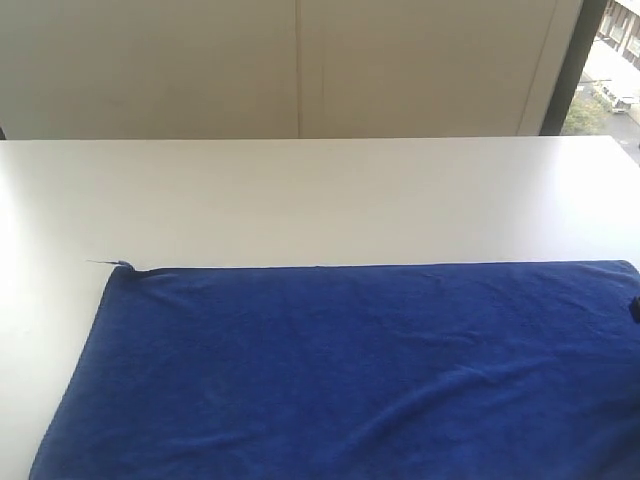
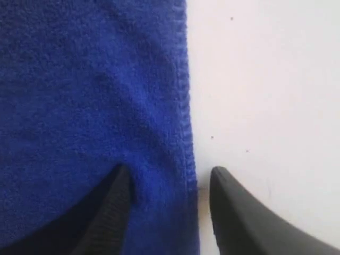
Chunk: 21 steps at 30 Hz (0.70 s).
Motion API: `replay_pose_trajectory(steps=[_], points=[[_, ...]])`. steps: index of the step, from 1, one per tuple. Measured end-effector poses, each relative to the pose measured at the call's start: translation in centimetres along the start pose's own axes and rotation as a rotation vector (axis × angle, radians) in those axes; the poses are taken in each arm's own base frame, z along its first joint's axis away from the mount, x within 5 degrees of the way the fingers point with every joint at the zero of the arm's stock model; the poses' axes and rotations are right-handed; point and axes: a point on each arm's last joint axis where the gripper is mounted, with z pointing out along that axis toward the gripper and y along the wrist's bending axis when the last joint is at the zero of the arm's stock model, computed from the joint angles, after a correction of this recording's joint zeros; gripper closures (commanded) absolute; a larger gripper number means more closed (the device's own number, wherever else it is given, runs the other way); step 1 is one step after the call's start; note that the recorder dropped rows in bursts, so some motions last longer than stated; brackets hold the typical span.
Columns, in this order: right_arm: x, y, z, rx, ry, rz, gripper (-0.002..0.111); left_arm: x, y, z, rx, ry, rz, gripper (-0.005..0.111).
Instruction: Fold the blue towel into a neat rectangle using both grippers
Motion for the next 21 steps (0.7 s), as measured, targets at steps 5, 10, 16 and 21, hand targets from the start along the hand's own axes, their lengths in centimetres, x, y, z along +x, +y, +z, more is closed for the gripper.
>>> replay_pose_trajectory(steps=[5, 10, 16, 21], points=[[-0.02, 0.13, 0.11, -0.03, 0.004, 0.012, 0.081, 0.0, 0.0, 0.0, 0.0, 0.0, 0.0, 0.107], [-0.01, 0.22, 0.09, -0.04, 0.006, 0.017, 0.099, 0.0, 0.0, 0.0, 0.0, 0.0, 0.0, 0.107], [-0.03, 0.15, 0.06, -0.033, 0.007, 0.017, 0.108, 0.0, 0.0, 0.0, 0.0, 0.0, 0.0, 0.107], [0.03, -0.7, -0.42, 0.051, 0.022, 0.018, 0.108, 0.0, 0.0, 0.0, 0.0, 0.0, 0.0, 0.107]])
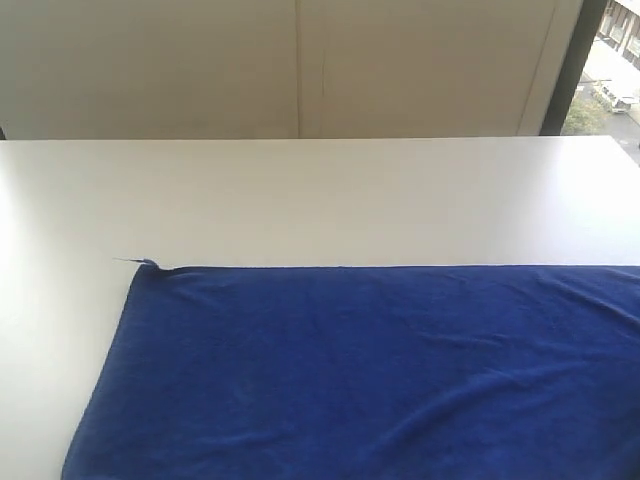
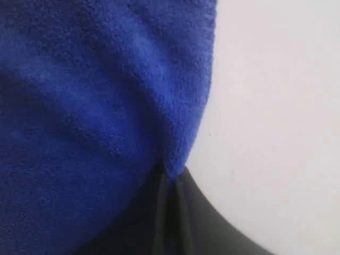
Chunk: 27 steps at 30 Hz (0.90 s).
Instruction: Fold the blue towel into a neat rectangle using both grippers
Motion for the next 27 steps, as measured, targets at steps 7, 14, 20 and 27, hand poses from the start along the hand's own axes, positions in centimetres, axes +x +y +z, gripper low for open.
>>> replay_pose_trajectory(steps=[7, 14, 20, 27], points=[[-0.6, 0.0, -3.0, 0.016, -0.06, 0.032, 0.108, 0.0, 0.0, 0.0, 0.001, 0.0, -0.001, 0.107], [-1.4, 4.5, -4.4, -0.023, -0.076, -0.077, 0.108, 0.0, 0.0, 0.0, 0.005, 0.0, -0.004, 0.107], [-1.6, 10.3, -5.0, -0.089, -0.087, -0.2, 0.108, 0.0, -0.2, 0.0, 0.017, -0.001, -0.015, 0.107], [-1.1, 18.9, -6.9, -0.207, -0.139, -0.359, 0.108, 0.0, -0.2, 0.0, 0.017, -0.001, -0.015, 0.107]])
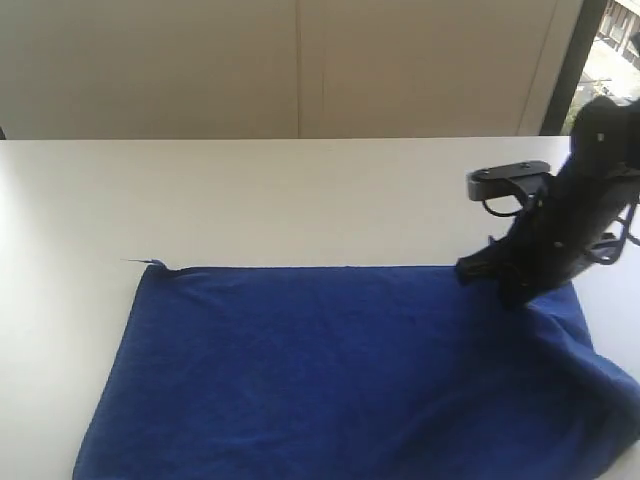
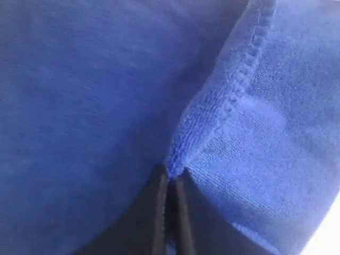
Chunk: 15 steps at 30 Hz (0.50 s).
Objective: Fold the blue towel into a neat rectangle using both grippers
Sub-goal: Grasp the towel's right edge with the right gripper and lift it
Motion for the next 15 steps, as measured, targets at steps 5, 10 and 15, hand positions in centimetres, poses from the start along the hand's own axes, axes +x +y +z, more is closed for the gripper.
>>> replay_pose_trajectory(steps=[5, 10, 15], points=[[-2.3, 6.5, -1.6, -0.095, -0.097, -0.115, 0.108, 0.0, 0.0, 0.0, 0.003, 0.0, -0.002, 0.107], [-3.4, 12.9, -3.9, -0.189, -0.185, -0.235, 0.108, 0.0, 0.0, 0.0, 0.003, 0.0, -0.002, 0.107], [-3.6, 19.1, -3.1, -0.278, -0.18, -0.331, 0.108, 0.0, 0.0, 0.0, 0.004, 0.0, -0.004, 0.107]])
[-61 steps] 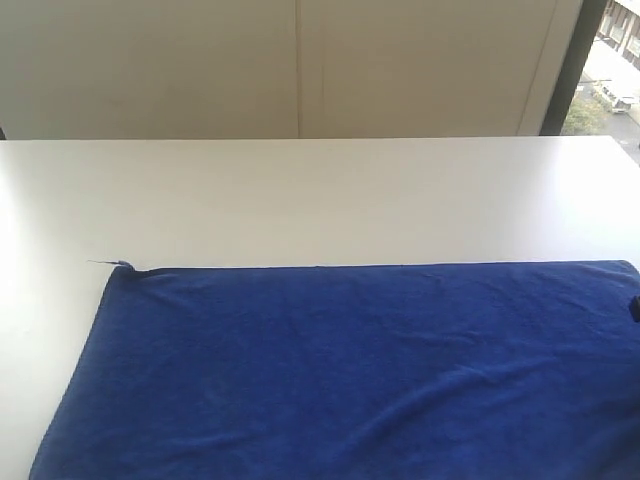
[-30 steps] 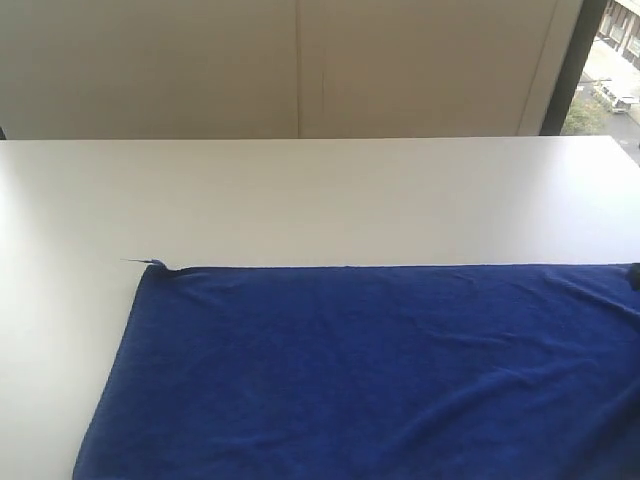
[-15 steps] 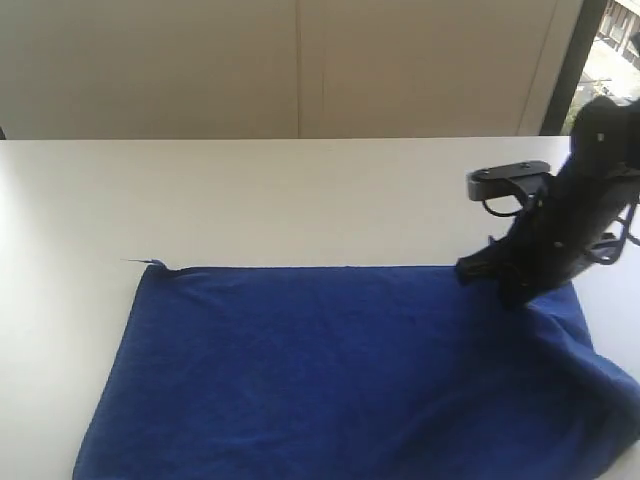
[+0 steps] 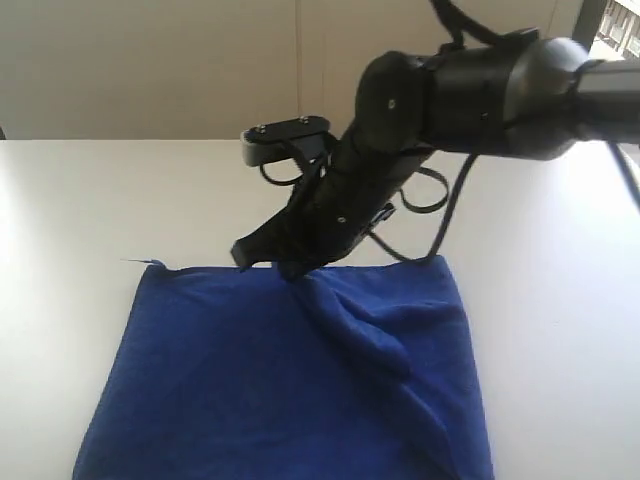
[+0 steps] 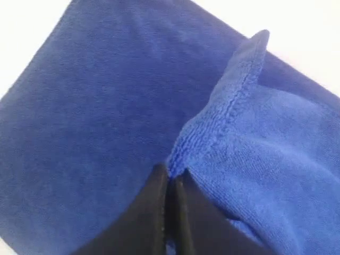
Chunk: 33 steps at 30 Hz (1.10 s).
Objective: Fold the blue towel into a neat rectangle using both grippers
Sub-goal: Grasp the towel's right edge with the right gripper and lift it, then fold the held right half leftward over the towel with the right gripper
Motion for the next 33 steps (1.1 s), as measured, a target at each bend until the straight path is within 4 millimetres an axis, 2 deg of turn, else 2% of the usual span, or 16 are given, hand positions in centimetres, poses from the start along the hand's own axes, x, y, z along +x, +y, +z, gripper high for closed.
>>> replay_pose_trajectory(steps=[3, 9, 14, 18, 20, 22, 24, 27, 30, 33], points=[[-0.9, 3.3, 2.5, -0.055, 0.006, -0.048, 0.108, 0.0, 0.0, 0.0, 0.001, 0.0, -0.001, 0.107], [-2.4, 6.5, 3.9, -0.105, -0.022, -0.096, 0.108, 0.0, 0.0, 0.0, 0.001, 0.0, -0.001, 0.107], [-3.4, 7.9, 4.8, -0.132, -0.044, -0.107, 0.108, 0.0, 0.0, 0.0, 0.001, 0.0, -0.001, 0.107], [-3.8, 8.1, 5.8, -0.146, -0.051, -0.085, 0.108, 0.0, 0.0, 0.0, 0.001, 0.0, -0.001, 0.107], [-3.9, 8.1, 6.1, -0.149, -0.058, -0.077, 0.101, 0.0, 0.0, 0.0, 0.001, 0.0, -0.001, 0.107], [-4.0, 8.1, 6.3, -0.148, -0.067, -0.076, 0.088, 0.0, 0.0, 0.0, 0.001, 0.0, -0.001, 0.107], [-4.1, 8.1, 6.4, -0.148, -0.069, -0.075, 0.068, 0.0, 0.0, 0.0, 0.001, 0.0, -0.001, 0.107], [-4.1, 8.1, 6.4, -0.148, -0.072, -0.074, 0.047, 0.0, 0.0, 0.0, 0.001, 0.0, -0.001, 0.107], [-4.0, 8.0, 6.4, -0.145, -0.06, -0.109, 0.045, 0.0, 0.0, 0.0, 0.001, 0.0, 0.001, 0.107], [-3.9, 7.9, 5.5, -0.119, -0.043, -0.169, 0.045, 0.0, 0.0, 0.0, 0.001, 0.0, 0.001, 0.107]])
